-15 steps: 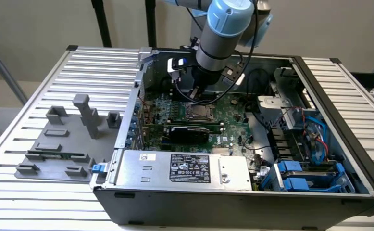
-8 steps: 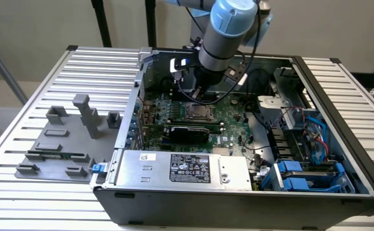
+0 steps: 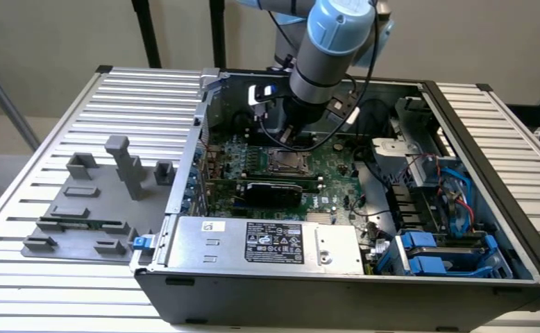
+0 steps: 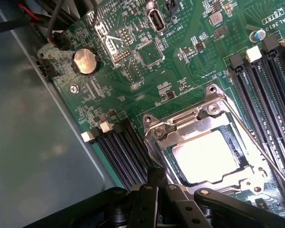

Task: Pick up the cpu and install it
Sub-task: 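Install the first cpu locking lever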

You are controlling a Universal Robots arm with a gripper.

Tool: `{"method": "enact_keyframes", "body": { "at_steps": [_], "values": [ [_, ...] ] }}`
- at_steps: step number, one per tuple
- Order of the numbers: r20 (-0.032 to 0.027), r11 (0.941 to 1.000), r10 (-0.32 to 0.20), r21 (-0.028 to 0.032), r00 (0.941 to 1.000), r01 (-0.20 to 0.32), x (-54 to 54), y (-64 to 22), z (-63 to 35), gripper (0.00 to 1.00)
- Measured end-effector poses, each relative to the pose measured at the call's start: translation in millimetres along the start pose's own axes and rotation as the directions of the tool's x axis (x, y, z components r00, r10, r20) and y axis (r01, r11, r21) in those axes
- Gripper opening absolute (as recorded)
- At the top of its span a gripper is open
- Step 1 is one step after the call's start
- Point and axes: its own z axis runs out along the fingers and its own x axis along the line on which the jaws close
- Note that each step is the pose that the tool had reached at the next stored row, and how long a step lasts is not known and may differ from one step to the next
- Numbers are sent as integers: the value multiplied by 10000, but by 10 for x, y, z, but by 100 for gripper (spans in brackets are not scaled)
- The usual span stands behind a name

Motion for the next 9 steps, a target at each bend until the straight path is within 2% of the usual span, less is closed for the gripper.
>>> {"method": "enact_keyframes", "body": {
  "at_steps": [9],
  "values": [
    [-15,10000,59,-12,10000,-59,9,24,13,11]
  ]
}}
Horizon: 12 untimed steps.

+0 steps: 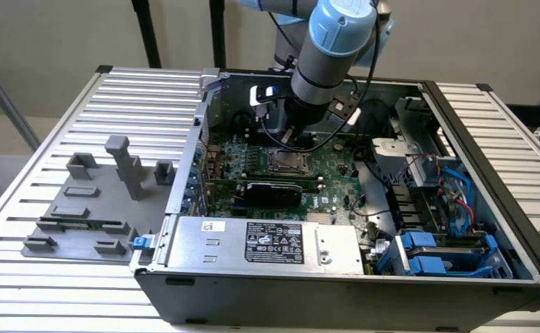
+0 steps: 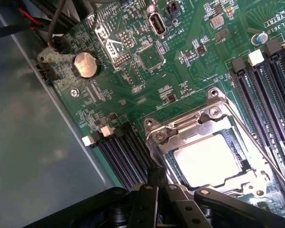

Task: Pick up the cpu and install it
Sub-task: 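Install the first cpu locking lever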

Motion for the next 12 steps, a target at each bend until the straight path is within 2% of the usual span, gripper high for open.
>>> {"method": "enact_keyframes", "body": {
  "at_steps": [12],
  "values": [
    [-14,10000,49,-12,10000,-49,9,24,7,11]
  ]
}}
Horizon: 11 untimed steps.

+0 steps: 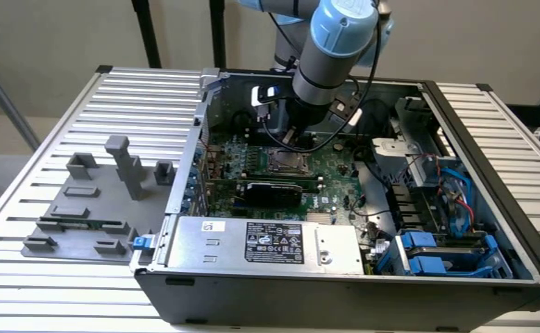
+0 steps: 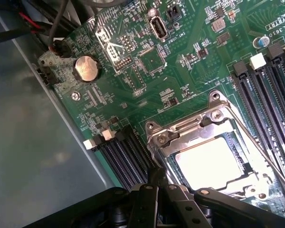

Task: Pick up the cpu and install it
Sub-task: 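Install the first cpu locking lever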

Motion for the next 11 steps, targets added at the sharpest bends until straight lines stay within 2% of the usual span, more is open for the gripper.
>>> {"method": "enact_keyframes", "body": {
  "at_steps": [7,11],
  "values": [
    [8,10000,1,-4,10000,-1,-21,-1,-14,11],
    [-16,10000,-1,9,10000,1,-29,-21,-18,11]
  ]
}}
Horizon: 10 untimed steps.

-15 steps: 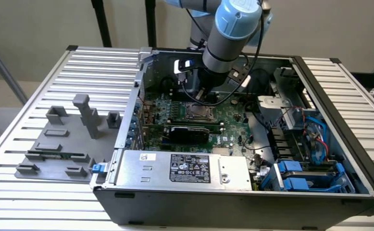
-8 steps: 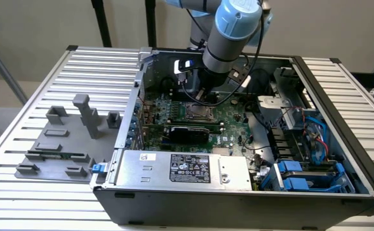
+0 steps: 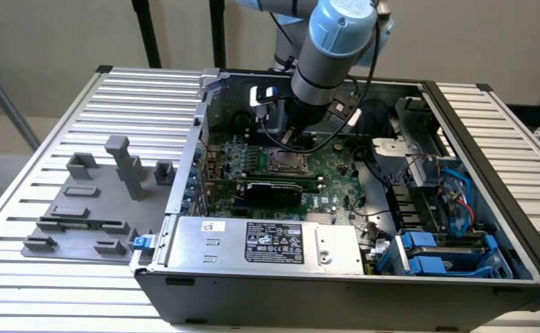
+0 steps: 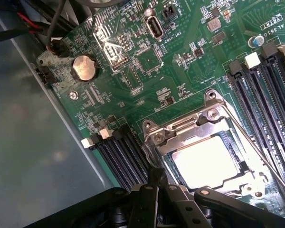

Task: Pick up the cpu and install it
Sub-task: 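Install the first cpu locking lever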

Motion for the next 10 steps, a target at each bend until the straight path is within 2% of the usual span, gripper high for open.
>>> {"method": "enact_keyframes", "body": {
  "at_steps": [7,10],
  "values": [
    [-65,10000,-7,40,10000,7,-41,-94,-30,11],
    [-79,10000,-9,46,10000,10,-44,-104,-31,11]
  ]
}}
